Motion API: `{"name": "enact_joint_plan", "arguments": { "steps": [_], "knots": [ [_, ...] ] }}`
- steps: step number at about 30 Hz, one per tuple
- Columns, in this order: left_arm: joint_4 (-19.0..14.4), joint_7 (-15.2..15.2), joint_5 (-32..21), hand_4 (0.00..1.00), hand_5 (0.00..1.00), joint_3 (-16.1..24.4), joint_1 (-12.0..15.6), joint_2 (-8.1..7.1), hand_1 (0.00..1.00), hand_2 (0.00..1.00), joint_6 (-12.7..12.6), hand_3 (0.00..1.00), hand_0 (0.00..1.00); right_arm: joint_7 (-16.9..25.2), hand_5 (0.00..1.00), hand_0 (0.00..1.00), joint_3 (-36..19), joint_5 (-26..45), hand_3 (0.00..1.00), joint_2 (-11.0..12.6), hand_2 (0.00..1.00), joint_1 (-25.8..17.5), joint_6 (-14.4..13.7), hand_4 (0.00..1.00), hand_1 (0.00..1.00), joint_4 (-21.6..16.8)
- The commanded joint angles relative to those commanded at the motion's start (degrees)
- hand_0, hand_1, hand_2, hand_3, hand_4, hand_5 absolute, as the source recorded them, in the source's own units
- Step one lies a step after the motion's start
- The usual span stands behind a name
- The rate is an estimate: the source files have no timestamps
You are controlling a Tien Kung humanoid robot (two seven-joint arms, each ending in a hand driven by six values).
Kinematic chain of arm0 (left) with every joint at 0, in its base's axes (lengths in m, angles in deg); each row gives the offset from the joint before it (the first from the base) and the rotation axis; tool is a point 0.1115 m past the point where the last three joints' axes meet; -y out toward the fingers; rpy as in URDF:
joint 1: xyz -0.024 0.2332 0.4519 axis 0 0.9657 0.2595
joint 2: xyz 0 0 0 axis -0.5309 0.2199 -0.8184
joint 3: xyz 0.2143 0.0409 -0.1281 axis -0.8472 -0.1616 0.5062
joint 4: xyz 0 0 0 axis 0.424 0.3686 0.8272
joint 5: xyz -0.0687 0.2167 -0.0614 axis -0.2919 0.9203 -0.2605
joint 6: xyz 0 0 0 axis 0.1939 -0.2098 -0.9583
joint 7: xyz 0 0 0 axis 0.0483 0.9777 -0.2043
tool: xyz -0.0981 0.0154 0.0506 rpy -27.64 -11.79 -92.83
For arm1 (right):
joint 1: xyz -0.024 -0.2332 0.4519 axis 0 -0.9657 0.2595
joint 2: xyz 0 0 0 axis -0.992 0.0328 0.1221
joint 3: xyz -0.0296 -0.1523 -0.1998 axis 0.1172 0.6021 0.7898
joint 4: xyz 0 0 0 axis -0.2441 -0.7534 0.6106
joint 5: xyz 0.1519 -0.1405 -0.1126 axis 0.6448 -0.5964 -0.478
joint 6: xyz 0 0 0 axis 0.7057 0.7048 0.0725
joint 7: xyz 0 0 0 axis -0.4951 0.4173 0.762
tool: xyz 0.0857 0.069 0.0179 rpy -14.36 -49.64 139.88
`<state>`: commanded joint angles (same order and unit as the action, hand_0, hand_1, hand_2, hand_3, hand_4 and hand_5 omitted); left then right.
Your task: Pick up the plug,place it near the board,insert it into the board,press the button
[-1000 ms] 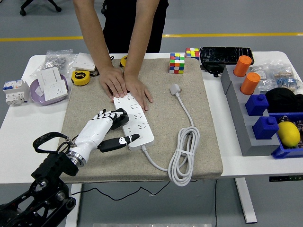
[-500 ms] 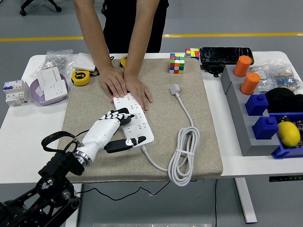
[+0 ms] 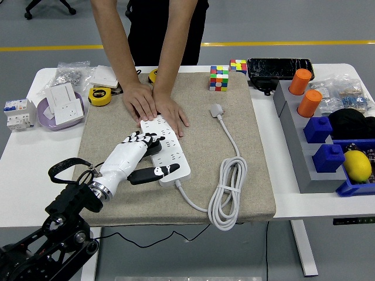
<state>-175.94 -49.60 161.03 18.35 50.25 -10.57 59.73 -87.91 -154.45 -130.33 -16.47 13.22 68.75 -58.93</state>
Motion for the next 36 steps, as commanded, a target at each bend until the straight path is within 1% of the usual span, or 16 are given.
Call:
{"name": "enact_joint_plan", "arguments": {
  "steps": [2, 4, 5, 6, 7, 9, 11, 12, 17, 18, 23, 24, 29, 30, 35, 36],
  "knots": [
    [-2.13, 0.54, -1.17, 0.998, 0.998, -0.46, 0.14, -0.20, 0.950, 0.892, -0.81, 0.876, 0.998, 0.03, 0.665, 0.862, 0.08, 0.09, 0.700, 0.01, 0.711, 0.01, -0.01, 0.998, 0.719, 0.00],
    [-5.18, 0.63, -4.62, 0.998, 0.998, -1.49, 0.30, -0.46, 0.950, 0.892, -1.53, 0.876, 0.998, 0.05, 0.665, 0.862, 0.19, 0.18, 0.700, -0.01, 0.711, 0.03, -0.02, 0.998, 0.719, 0.00],
    [-5.90, 0.55, -5.79, 0.998, 0.998, -1.70, 0.34, -0.51, 0.950, 0.892, -1.56, 0.876, 0.998, 0.06, 0.665, 0.862, 0.22, 0.20, 0.700, -0.01, 0.711, 0.04, -0.02, 0.998, 0.719, 0.00],
    [-7.06, -0.29, -7.28, 0.983, 0.813, -2.32, 0.47, -0.62, 0.938, 0.879, -1.11, 0.868, 0.990, 0.08, 0.664, 0.862, 0.26, 0.24, 0.700, -0.02, 0.711, 0.04, -0.02, 0.998, 0.719, 0.00],
    [-8.12, -0.88, -8.81, 0.983, 0.813, -2.67, 0.55, -0.69, 0.938, 0.879, -0.85, 0.868, 0.990, 0.09, 0.664, 0.862, 0.29, 0.27, 0.700, -0.02, 0.711, 0.04, -0.02, 0.998, 0.719, 0.00],
    [-10.88, -3.13, -11.81, 0.983, 0.813, -3.73, 0.81, -0.96, 0.938, 0.879, 1.06, 0.868, 0.990, 0.07, 0.664, 0.862, 0.34, 0.30, 0.700, -0.02, 0.711, 0.01, -0.03, 0.998, 0.719, 0.00],
    [-13.19, -5.49, -11.82, 0.983, 0.813, -4.32, 0.81, -1.15, 0.938, 0.879, 3.69, 0.868, 0.990, 0.02, 0.664, 0.862, 0.27, 0.20, 0.700, 0.00, 0.711, -0.04, -0.04, 0.998, 0.719, 0.00],
    [-13.94, -6.52, -11.54, 0.709, 0.218, -4.58, 0.72, -1.26, 0.200, 0.288, 4.80, 0.879, 0.254, 0.00, 0.664, 0.861, 0.22, 0.15, 0.700, 0.01, 0.711, -0.05, -0.04, 0.998, 0.720, 0.00],
    [-14.08, -9.29, -8.96, 0.709, 0.218, -5.04, 0.24, -1.46, 0.200, 0.288, 6.42, 0.879, 0.254, 0.02, 0.664, 0.861, 0.22, 0.15, 0.700, 0.05, 0.711, 0.00, -0.02, 0.998, 0.720, 0.00],
    [-14.08, -10.42, -8.00, 0.567, 0.062, -4.71, 0.14, -1.40, 0.061, 0.158, 7.95, 0.801, 0.134, 0.01, 0.664, 0.861, 0.24, 0.14, 0.700, 0.04, 0.711, 0.02, -0.02, 0.998, 0.719, 0.00],
    [-13.72, -13.20, -5.90, 0.567, 0.062, -4.37, -0.26, -1.53, 0.061, 0.158, 14.18, 0.801, 0.134, -0.04, 0.664, 0.861, 0.31, 0.11, 0.700, 0.05, 0.711, 0.00, -0.02, 0.998, 0.719, 0.00],
    [-13.57, -13.33, -5.65, 0.546, 0.066, -4.40, -0.31, -1.53, 0.056, 0.160, 14.61, 0.781, 0.126, -0.05, 0.664, 0.861, 0.30, 0.09, 0.700, 0.05, 0.712, -0.01, -0.01, 0.998, 0.719, 0.00],
    [-10.20, -14.16, -2.01, 0.546, 0.066, -4.23, -1.00, -0.98, 0.056, 0.160, 16.65, 0.781, 0.126, -0.04, 0.664, 0.861, 0.67, 0.24, 0.700, 0.06, 0.712, 0.01, -0.01, 0.998, 0.719, 0.00],
    [-9.37, -14.21, -1.25, 0.510, 0.040, -4.23, -1.17, -0.91, 0.056, 0.160, 17.01, 0.777, 0.126, -0.01, 0.664, 0.861, 0.77, 0.31, 0.698, 0.05, 0.711, 0.01, -0.02, 0.998, 0.720, 0.00],
    [-6.20, -14.20, 1.12, 0.510, 0.040, -4.46, -1.95, -0.57, 0.056, 0.160, 17.43, 0.777, 0.126, -0.07, 0.664, 0.861, 0.84, 0.24, 0.698, 0.06, 0.711, -0.09, -0.01, 0.998, 0.720, 0.00],
    [-5.77, -14.18, 1.36, 0.495, 0.032, -4.42, -2.06, -0.45, 0.056, 0.159, 17.46, 0.790, 0.127, -0.06, 0.664, 0.861, 0.83, 0.22, 0.699, 0.07, 0.711, -0.12, -0.01, 0.998, 0.719, 0.00]
  ]
}}
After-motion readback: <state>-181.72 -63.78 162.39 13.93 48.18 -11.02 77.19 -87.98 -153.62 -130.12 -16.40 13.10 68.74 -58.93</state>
